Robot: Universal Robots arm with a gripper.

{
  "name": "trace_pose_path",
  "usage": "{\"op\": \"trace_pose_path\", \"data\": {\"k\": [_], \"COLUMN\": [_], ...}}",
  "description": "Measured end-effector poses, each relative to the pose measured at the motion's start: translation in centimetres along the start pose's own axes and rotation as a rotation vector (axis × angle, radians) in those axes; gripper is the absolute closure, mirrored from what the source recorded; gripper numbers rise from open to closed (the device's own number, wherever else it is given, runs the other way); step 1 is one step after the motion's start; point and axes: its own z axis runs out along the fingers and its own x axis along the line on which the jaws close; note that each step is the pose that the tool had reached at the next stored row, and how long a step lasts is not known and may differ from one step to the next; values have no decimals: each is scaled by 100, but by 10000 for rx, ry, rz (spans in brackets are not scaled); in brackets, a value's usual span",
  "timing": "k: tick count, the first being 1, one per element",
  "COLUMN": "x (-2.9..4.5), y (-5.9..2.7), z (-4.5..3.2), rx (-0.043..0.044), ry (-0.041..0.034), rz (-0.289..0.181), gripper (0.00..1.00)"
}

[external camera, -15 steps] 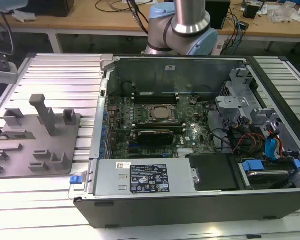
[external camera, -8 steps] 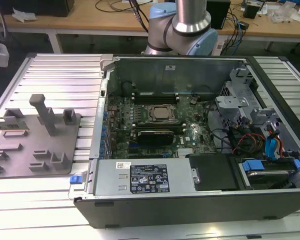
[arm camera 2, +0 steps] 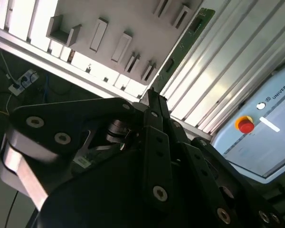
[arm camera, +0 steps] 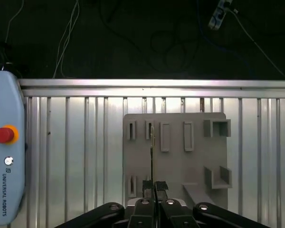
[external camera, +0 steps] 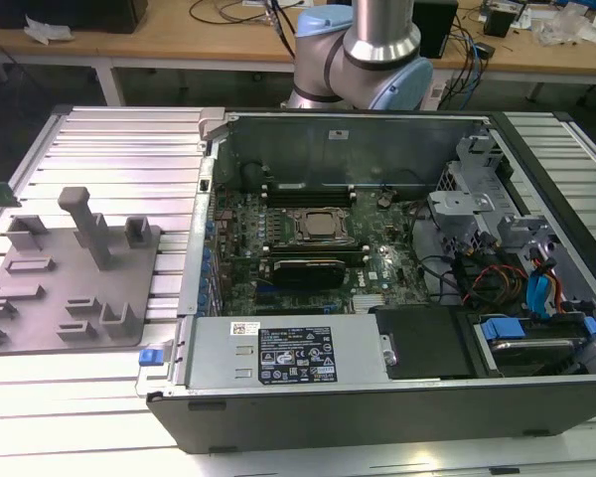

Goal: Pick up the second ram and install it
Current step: 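Pick up the second ram and move it above second insertion slot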

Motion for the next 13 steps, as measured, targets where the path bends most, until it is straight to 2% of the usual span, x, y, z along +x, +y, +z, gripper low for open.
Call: {"op": "trace_pose_path", "data": {"k": [3,9,13], "x": [-3,-5,-4], "y": [6,6,-119], "z": [-156,-156,-161], "rx": [-1,-1,-2], "ry": [63,75,75], "rz": [3,3,3], "gripper": [91,91,91]}}
